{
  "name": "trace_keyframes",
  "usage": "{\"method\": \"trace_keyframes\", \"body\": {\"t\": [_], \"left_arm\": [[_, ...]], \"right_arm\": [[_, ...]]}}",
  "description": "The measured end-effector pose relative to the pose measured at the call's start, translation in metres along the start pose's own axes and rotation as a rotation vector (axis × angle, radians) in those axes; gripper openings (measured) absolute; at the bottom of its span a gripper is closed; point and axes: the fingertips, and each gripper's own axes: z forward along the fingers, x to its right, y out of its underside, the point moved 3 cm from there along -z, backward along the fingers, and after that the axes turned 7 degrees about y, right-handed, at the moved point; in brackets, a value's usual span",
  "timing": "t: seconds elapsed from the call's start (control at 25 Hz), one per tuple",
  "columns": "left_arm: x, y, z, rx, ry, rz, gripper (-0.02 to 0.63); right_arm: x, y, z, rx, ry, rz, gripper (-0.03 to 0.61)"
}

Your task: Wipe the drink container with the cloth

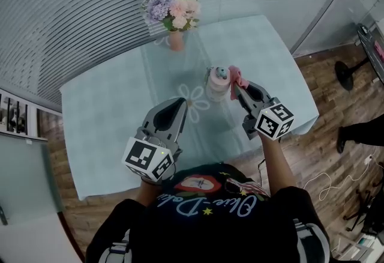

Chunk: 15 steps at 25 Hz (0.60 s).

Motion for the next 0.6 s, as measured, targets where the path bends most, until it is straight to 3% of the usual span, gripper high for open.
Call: {"method": "trace_keyframes", "body": {"t": [0.6], "left_arm": [[0.003, 0.002, 0.002, -0.004, 0.012, 0.000, 0.005]], "right_arm": [[-0.006, 0.039, 0.006, -0.144, 0.024, -0.068, 0.026]]}}
